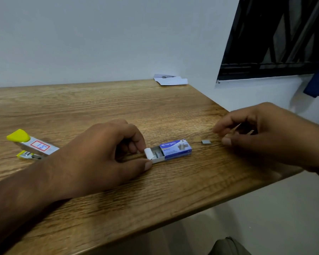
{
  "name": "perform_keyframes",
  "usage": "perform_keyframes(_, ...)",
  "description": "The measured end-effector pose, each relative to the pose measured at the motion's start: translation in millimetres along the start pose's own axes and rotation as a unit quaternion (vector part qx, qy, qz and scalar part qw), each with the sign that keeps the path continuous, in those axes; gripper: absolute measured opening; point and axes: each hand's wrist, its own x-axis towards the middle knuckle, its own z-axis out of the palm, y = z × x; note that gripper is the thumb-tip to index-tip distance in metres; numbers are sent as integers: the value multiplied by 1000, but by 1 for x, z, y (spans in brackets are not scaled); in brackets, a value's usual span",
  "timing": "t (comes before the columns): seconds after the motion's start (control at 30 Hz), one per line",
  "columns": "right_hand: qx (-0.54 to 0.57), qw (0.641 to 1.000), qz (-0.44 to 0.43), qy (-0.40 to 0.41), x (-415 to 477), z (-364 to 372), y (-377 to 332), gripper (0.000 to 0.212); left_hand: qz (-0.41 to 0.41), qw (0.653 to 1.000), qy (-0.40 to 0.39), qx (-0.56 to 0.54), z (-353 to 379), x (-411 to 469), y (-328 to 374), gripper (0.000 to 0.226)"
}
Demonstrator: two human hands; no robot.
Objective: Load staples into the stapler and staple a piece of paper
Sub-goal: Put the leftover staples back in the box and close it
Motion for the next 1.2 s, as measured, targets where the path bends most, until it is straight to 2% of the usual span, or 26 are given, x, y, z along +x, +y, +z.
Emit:
perform_keyframes(0.03, -8, 1000, 3, -11, 1, 3, -2, 24, -1, 1000, 1, 1, 0, 0, 1, 34)
perform_keyframes(0.13, -35, 999, -14, -10, 6, 14, -8, 35, -5, 1000, 3, 3, -1, -2, 3, 32)
perform_keyframes(0.27, -77, 996, -36, 19, 14, 25, -13, 23, -5, 1000, -3, -2, -2, -3, 6, 28)
perform_keyframes(0.37, -84, 995, -43, 16, 16, 23, -16, 22, -4, 1000, 0, -10, -1, -4, 7, 26)
perform_keyframes(0.6, 58, 990, -125, 11, 7, 24, -53, 33, -7, 1000, 8, -22, 1, -6, 5, 22)
perform_keyframes(0.7, 35, 991, -129, -15, 12, 35, -68, 24, -10, 1000, 1, -23, -1, -5, 5, 22)
perform_keyframes(0.93, -34, 990, -136, -27, 20, 51, -84, 26, -13, 1000, -1, -26, -1, -5, 6, 24)
perform_keyframes(1.2, -46, 985, -163, -12, 19, 61, -84, 40, -7, 1000, -9, -19, -1, -5, 6, 24)
